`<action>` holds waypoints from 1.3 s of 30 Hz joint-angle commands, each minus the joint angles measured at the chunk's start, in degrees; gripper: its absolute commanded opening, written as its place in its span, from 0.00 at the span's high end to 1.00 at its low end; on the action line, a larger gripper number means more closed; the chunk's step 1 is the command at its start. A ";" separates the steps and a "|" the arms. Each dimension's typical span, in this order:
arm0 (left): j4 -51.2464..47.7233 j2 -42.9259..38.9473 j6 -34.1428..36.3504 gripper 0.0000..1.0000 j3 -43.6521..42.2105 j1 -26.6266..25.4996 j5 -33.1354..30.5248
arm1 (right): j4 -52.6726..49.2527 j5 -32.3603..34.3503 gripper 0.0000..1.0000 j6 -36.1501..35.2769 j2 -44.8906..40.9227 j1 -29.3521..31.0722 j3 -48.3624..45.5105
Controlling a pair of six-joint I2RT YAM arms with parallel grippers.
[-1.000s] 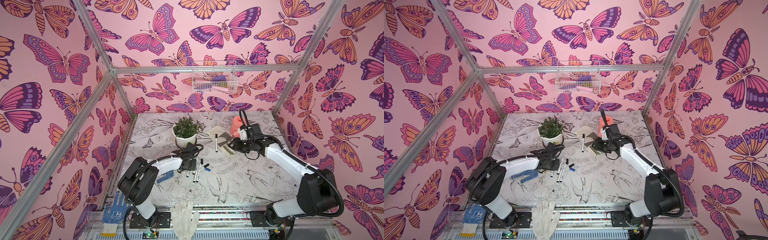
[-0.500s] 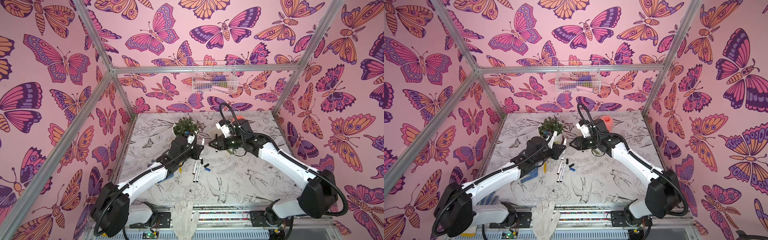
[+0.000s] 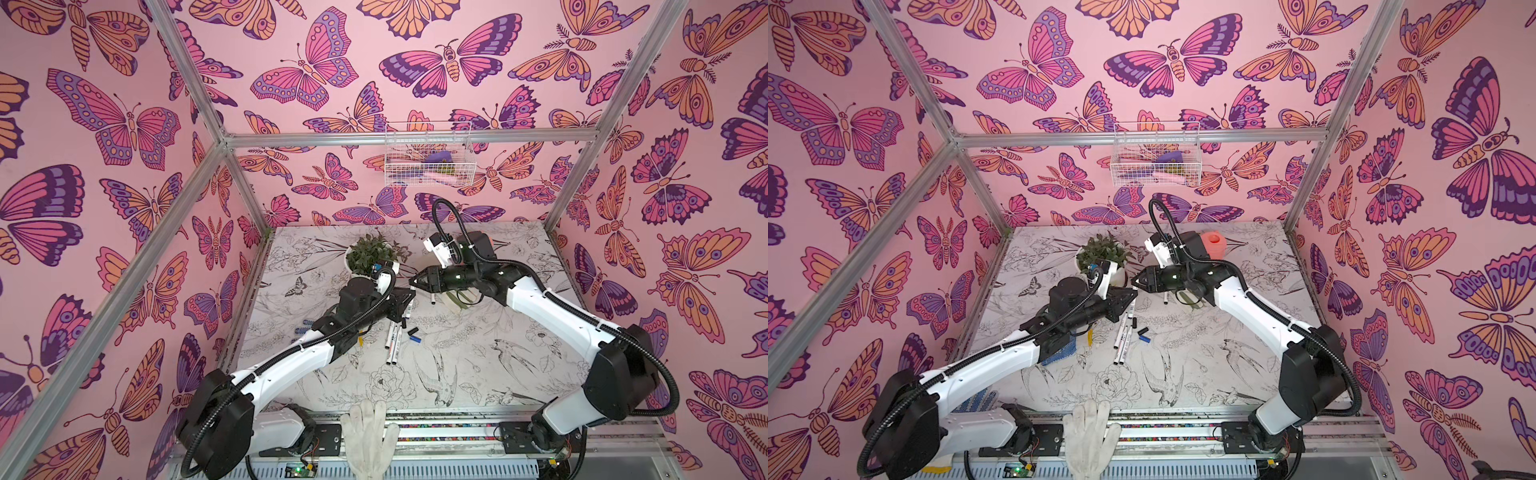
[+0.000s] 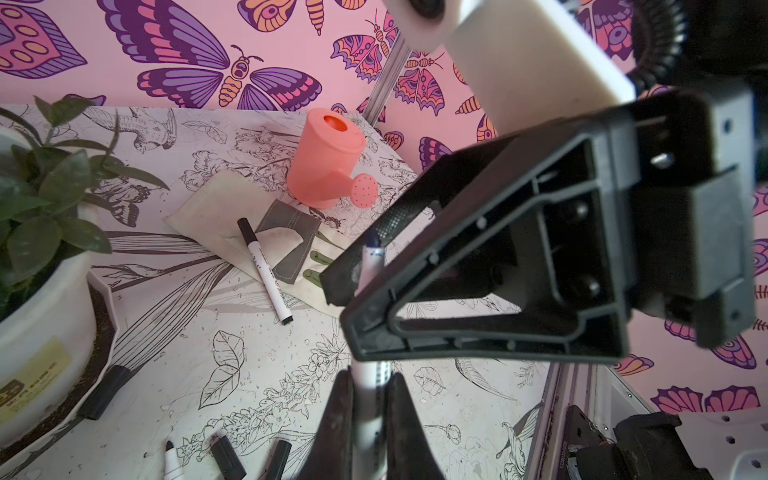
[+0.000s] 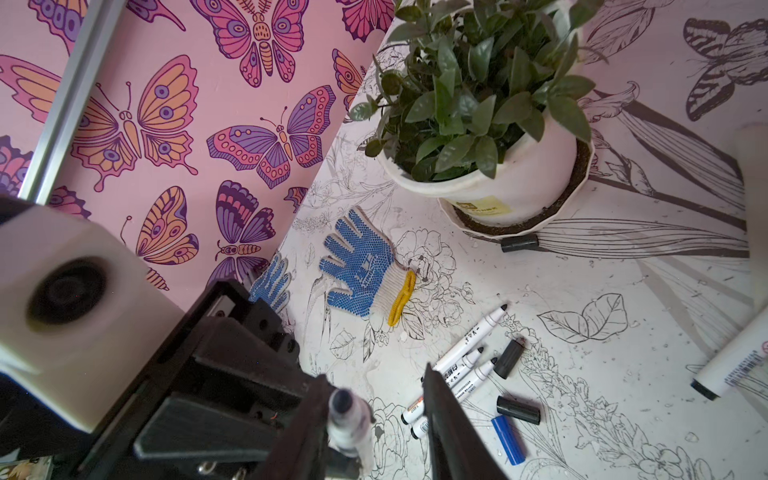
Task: Insert the pens into the pen caps
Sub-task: 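Lift the white marker upright, tip up, with the left gripper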
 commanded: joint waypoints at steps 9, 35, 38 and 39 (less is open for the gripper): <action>6.82 4.25 1.52 1.00 1.31 -0.74 -1.91 | 7.14 -4.18 0.85 6.01 2.35 -0.06 -0.59; 0.80 5.97 1.62 1.00 4.17 -0.61 1.87 | 2.74 -3.19 0.88 2.96 -1.75 -0.94 -1.14; -1.32 5.46 -0.69 1.00 3.39 -0.11 -3.35 | -1.65 -2.06 0.61 -1.01 -2.88 -0.94 -1.44; -2.48 4.97 -2.12 1.00 2.86 0.19 -7.25 | -3.31 -1.03 0.57 -2.69 -3.69 -0.99 -2.30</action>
